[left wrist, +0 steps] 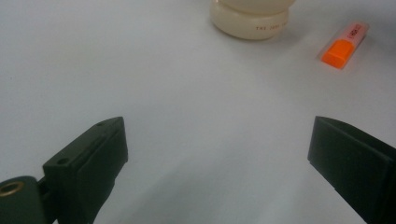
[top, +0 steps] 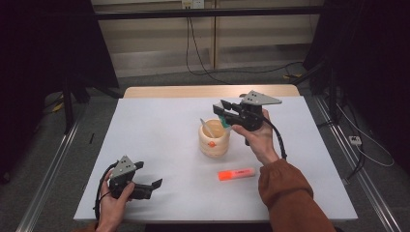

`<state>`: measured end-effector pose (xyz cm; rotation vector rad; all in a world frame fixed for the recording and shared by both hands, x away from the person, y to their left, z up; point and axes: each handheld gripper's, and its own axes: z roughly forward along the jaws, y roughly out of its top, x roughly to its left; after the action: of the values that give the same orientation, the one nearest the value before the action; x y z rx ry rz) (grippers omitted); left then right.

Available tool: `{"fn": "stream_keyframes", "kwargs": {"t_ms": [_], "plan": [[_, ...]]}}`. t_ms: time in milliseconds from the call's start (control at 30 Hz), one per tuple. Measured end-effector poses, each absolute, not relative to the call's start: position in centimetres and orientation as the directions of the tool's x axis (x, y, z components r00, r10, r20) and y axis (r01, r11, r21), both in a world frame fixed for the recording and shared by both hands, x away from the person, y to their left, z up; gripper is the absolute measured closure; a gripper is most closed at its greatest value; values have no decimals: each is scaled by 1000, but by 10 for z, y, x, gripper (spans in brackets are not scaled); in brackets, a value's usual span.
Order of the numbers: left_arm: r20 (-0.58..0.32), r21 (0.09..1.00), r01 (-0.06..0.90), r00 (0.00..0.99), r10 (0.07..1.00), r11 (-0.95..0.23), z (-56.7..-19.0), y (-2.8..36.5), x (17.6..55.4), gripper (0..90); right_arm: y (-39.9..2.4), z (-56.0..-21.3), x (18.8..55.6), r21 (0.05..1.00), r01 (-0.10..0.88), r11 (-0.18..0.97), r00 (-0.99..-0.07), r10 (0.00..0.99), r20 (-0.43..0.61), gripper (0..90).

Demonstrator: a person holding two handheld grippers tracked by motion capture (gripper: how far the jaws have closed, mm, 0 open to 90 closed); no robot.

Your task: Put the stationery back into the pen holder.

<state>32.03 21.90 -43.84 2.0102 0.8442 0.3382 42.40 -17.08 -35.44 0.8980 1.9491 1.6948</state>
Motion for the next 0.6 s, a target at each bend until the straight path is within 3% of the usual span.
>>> {"fn": "stream_keyframes", "kwargs": {"t_ms": [600], "plan": [[-80,823,432,731,678,-369,-439,220,321,47,-153,-381,451,967,246,60,-666,736,124,659]]}}
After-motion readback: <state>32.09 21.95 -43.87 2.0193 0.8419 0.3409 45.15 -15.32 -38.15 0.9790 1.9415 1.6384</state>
